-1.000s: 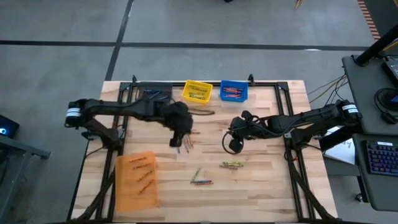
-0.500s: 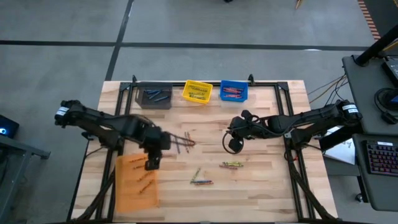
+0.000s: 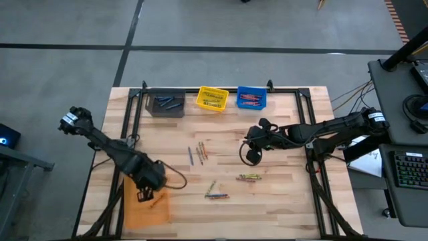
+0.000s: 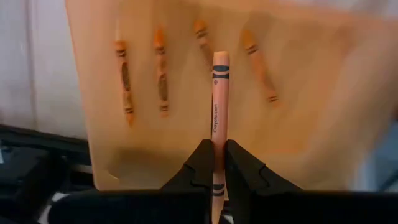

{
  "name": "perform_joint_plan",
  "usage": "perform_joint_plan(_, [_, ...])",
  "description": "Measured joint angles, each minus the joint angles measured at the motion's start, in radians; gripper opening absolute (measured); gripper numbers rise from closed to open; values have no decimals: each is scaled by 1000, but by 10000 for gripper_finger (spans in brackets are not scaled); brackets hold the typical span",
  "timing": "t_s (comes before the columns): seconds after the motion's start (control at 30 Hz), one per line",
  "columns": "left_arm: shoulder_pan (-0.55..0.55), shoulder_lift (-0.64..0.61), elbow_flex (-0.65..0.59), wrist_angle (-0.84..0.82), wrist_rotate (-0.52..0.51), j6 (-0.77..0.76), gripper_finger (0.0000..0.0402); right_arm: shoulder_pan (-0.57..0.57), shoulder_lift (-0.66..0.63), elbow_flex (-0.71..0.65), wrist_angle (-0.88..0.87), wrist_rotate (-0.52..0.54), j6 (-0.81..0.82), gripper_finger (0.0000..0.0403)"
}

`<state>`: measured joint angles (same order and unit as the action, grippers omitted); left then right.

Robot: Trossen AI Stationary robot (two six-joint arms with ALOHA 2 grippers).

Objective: Sort crayons
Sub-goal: Put the orange crayon into the orange bin, then put the green crayon into the yellow bin

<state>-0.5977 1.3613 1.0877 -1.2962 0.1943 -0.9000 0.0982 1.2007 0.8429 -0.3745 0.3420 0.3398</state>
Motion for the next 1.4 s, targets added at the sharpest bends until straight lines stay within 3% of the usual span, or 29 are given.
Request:
perform_joint_plan(0.33, [-84, 0, -212, 251, -107, -8, 0, 0, 0, 0, 37, 0, -53, 66])
perform_joint_plan(0.63, [-85, -1, -345, 285, -129, -29, 1, 0, 0, 0, 45, 0, -53, 66])
perform_joint_plan(0.97, [-85, -1, -357, 295, -133, -60, 29, 0, 0, 0, 66, 0, -55, 63])
perform_joint_plan(1.4, [-84, -2, -258, 263, -135, -12, 112, 0, 0, 0, 67, 0, -45, 64])
